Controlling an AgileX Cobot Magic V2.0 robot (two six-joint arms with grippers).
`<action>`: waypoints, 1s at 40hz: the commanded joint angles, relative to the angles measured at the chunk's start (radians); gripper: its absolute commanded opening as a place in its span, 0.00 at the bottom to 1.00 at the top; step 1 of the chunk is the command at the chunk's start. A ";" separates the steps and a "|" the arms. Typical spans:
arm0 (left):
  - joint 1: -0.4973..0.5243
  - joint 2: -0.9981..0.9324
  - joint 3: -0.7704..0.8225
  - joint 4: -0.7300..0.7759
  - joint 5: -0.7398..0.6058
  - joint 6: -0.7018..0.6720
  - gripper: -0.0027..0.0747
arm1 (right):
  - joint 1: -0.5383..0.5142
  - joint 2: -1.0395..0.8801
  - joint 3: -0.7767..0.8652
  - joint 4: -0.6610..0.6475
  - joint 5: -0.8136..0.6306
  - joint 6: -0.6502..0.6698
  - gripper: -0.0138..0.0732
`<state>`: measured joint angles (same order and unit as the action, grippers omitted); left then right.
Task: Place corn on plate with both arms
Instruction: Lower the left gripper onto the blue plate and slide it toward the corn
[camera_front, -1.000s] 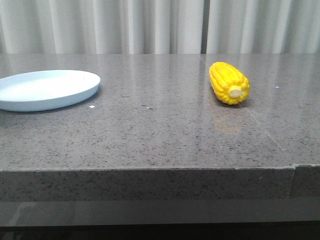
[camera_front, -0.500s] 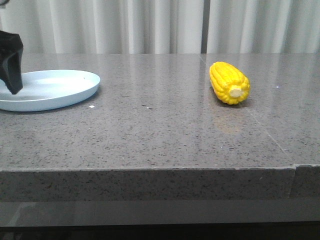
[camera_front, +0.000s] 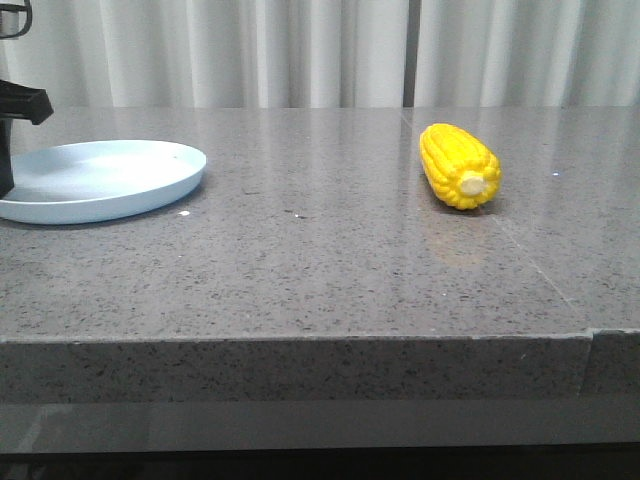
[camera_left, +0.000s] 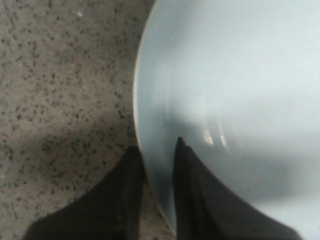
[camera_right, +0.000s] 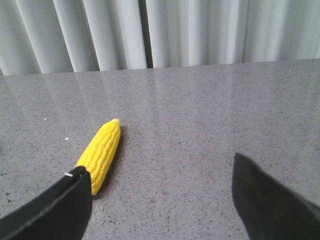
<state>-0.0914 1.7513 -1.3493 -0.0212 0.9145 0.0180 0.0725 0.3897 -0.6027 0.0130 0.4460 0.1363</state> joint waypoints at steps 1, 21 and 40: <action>-0.004 -0.038 -0.027 -0.004 -0.024 -0.005 0.01 | -0.006 0.012 -0.034 0.002 -0.075 -0.007 0.85; -0.068 -0.116 -0.232 -0.195 0.032 -0.001 0.01 | -0.006 0.012 -0.034 0.002 -0.075 -0.007 0.85; -0.253 0.013 -0.241 -0.233 -0.015 -0.001 0.01 | -0.006 0.012 -0.034 0.002 -0.075 -0.007 0.85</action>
<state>-0.3347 1.7882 -1.5585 -0.2282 0.9448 0.0202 0.0725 0.3897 -0.6027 0.0130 0.4460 0.1363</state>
